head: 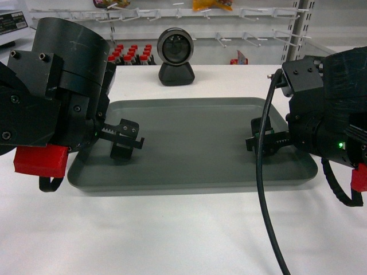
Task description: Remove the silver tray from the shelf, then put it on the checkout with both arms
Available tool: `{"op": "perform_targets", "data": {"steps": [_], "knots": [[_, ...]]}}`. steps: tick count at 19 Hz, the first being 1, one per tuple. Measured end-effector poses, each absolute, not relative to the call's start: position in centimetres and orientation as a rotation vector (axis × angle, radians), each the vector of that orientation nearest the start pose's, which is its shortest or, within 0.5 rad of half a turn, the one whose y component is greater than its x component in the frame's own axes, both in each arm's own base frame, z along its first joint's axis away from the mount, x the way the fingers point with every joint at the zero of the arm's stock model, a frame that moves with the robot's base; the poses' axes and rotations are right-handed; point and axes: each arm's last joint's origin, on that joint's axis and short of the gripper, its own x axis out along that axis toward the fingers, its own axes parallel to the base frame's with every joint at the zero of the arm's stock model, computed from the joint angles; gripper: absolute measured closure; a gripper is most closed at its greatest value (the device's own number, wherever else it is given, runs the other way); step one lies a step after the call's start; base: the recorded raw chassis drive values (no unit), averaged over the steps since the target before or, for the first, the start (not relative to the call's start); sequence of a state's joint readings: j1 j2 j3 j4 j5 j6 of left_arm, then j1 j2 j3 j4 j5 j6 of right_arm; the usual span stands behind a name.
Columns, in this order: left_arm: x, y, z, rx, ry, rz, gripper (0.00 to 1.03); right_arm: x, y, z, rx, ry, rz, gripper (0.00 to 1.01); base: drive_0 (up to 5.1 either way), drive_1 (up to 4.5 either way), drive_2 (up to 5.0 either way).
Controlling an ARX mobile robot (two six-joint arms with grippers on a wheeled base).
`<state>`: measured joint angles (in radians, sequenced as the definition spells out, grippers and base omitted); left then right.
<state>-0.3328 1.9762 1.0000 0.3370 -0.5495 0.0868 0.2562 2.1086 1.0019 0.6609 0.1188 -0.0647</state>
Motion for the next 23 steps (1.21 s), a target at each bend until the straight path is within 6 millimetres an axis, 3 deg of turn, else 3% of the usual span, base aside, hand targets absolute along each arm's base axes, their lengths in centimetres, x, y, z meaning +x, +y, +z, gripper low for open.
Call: {"op": "perform_targets", "data": {"steps": [1,2,7,10,14,16,18,19,21,23], "knots": [[36.9,-11.1,12.3,0.355,0.586,0.185,0.04,39.3,9.9,9.6,-0.145,0.432,0.148,0.08,0.0,0.00,0.0],[36.9,-11.1,12.3,0.354,0.585,0.184,0.04,39.3,9.9,9.7,-0.142,0.432,0.147,0.01,0.0,0.00,0.0],[36.7,-10.6,12.7,0.264,0.583,0.149,0.05,39.1,9.6,9.8,-0.063,0.446,0.171,0.03,0.0,0.00,0.0],[36.4,-9.6,14.5,0.087,0.548,0.121,0.05,38.7,9.1,10.6,0.032,0.462,0.186,0.03,0.0,0.00,0.0],[35.2,-7.1,18.6,-0.160,0.402,0.172,0.05,37.8,7.5,15.7,0.181,0.336,0.179,0.03,0.0,0.00,0.0],[33.9,-5.8,19.8,-0.209,0.369,0.203,0.05,36.5,7.0,18.6,0.218,0.264,0.180,0.03,0.0,0.00,0.0],[32.6,-5.4,20.5,-0.227,0.352,0.219,0.05,34.9,6.7,19.9,0.227,0.243,0.180,0.03,0.0,0.00,0.0],[32.3,-5.0,20.8,-0.234,0.242,0.167,0.09,34.1,6.5,20.4,0.228,0.206,0.157,0.04,0.0,0.00,0.0],[29.3,-4.0,20.1,-0.139,0.085,0.017,0.29,31.0,5.3,21.1,0.122,0.019,0.022,0.24,0.0,0.00,0.0],[26.3,-2.9,19.8,-0.058,-0.002,0.008,0.51,26.4,4.1,21.0,0.038,0.006,0.000,0.48,0.0,0.00,0.0]]}}
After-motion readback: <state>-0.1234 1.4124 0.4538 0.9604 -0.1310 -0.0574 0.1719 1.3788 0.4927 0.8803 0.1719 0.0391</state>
